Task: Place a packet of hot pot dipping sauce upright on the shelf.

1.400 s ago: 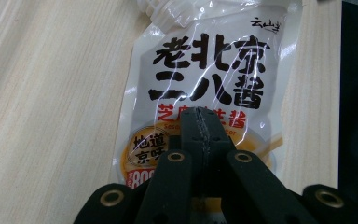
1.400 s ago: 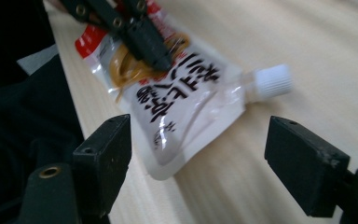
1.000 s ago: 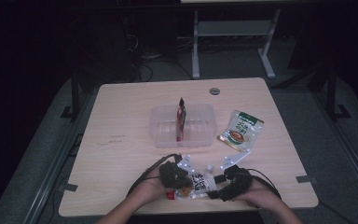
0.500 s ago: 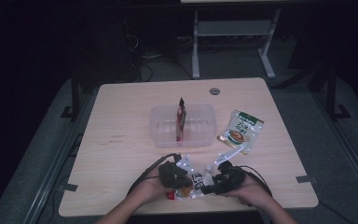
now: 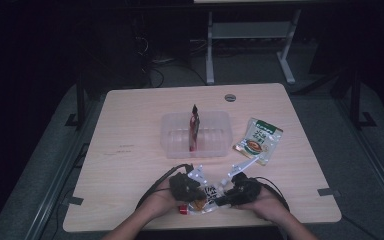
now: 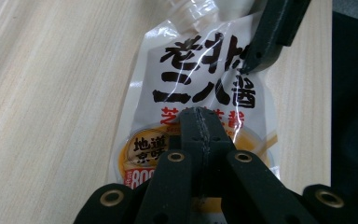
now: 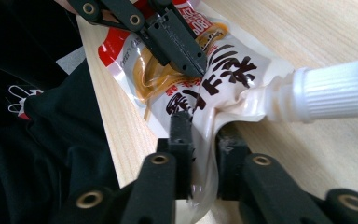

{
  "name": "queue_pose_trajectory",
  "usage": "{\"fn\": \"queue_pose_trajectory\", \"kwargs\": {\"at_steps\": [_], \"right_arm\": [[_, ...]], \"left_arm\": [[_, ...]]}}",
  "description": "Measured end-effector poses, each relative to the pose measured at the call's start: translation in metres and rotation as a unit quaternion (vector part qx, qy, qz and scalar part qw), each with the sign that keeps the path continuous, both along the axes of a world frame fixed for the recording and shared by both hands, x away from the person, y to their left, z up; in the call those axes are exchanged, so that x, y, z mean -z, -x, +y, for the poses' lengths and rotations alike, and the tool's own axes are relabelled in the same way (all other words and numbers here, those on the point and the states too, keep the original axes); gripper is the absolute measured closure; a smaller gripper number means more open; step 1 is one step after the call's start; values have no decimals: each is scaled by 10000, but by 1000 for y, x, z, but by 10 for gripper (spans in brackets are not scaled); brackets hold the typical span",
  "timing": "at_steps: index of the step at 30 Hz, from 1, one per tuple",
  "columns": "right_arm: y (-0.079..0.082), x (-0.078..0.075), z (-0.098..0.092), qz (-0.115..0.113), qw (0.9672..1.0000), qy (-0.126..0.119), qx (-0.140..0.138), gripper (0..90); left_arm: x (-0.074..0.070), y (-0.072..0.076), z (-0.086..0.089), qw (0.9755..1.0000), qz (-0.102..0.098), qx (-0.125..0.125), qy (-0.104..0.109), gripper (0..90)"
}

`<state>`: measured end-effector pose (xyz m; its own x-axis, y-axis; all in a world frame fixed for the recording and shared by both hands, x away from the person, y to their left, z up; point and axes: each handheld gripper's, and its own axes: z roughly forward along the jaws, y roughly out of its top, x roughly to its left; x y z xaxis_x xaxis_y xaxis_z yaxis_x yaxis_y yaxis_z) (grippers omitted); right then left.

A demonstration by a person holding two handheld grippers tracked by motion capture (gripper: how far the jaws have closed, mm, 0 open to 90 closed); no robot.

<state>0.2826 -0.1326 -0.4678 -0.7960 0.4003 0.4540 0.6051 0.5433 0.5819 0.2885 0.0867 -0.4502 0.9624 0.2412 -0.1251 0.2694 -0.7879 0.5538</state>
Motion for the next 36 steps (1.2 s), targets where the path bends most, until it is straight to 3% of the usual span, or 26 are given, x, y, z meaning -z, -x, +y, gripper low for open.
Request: {"fn": "queue_pose_trajectory", "kwargs": {"at_steps": [4, 10, 14, 22, 29, 36], "right_arm": [[0, -2, 0, -82, 10000, -40, -22, 883], [0, -7, -4, -184, 9995, -232, -53, 896], [0, -16, -10, -308, 9984, -469, 37, 898], [-3, -28, -20, -463, 9965, -690, 105, 898], [-4, -35, -21, -539, 9943, -923, 33, 898], [-2, -46, -20, -692, 9901, -1219, -18, 898]], "left_arm": [[-1, -1, 3, 9999, 73, 12, 99, 899], [-10, -1, 7, 9998, 22, 90, 164, 898], [-19, -5, 17, 9996, -101, -59, 276, 898], [-30, -14, 43, 9980, -202, -376, 471, 898], [-21, -13, 36, 9988, -159, -314, 347, 898], [-17, -9, 23, 9985, -121, -249, 472, 898]]}}
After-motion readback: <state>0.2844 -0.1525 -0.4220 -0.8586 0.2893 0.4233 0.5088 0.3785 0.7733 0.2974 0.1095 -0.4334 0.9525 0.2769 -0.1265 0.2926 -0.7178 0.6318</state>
